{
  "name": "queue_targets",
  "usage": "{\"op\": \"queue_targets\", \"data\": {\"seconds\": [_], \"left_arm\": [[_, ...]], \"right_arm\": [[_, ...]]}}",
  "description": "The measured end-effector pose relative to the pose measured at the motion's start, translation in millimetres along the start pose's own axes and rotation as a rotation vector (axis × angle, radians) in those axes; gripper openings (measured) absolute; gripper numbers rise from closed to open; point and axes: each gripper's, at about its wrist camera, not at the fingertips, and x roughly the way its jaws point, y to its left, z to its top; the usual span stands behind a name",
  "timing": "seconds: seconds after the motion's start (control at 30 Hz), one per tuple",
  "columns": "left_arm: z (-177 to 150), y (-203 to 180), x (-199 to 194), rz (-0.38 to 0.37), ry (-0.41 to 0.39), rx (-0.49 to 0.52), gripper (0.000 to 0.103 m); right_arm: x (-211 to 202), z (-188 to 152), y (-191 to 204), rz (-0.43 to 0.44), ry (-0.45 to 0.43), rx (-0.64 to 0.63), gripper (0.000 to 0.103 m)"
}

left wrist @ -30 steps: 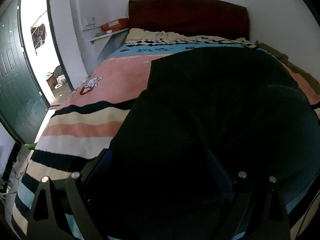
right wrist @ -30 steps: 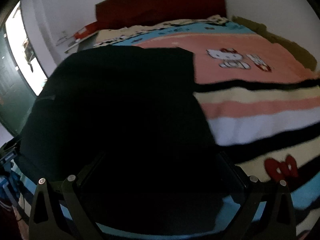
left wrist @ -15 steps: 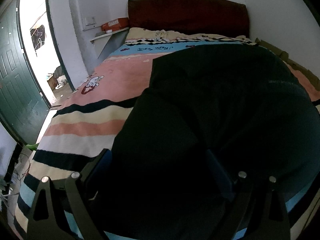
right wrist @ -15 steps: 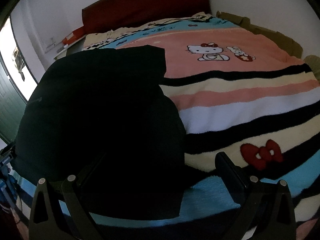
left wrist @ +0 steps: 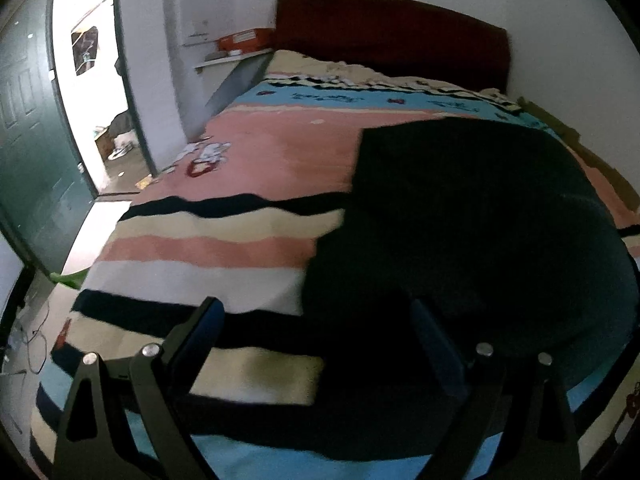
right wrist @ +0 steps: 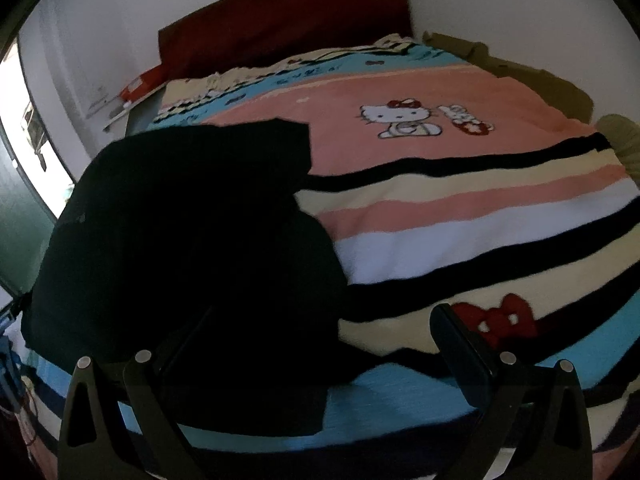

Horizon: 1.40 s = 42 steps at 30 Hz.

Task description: Fold large clothes

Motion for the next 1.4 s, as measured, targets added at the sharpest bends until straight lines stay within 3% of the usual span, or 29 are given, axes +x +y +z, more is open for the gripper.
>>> {"op": "queue_targets", "data": {"seconds": [0.43,0.67,0.8,0.87,1.0,1.1,1.2,1.3,1.4], "left_arm": [[18,37,-9,-0.069,-0.004,-0.093,0.095],[65,5,11,-0.170,0.002,-0.063,0.095],[85,-9,39,-0.256,0.066,-0.102,0.095],[83,-9,56,-0.265,0.107,-0.117,0.095],[67,-9,96,-0.302,0.257,-0.103,0.095],[55,-2,114,-0.378,0.308,-0.136,0.095],[46,2,125,-0.405,0.343,-0.155,0.103],[35,5,141,-0.488,0.393,-0.197,0.103],[25,13,155,-0.575,0.431,-0.262,0.103]], "right_arm": [[-9,20,12,0.011,-0.028,-0.027,0.102],[5,54,43,0.047,-0.045,-0.069,0.102],[25,75,69,0.101,-0.031,-0.088,0.102],[38,78,74,0.104,-0.009,-0.086,0.102],[66,76,63,0.078,0.072,-0.059,0.102],[85,67,39,0.074,0.151,0.007,0.102],[109,53,8,0.174,0.284,0.119,0.102],[134,38,-15,0.357,0.417,0.257,0.102],[151,30,-18,0.465,0.472,0.266,0.102]]}}
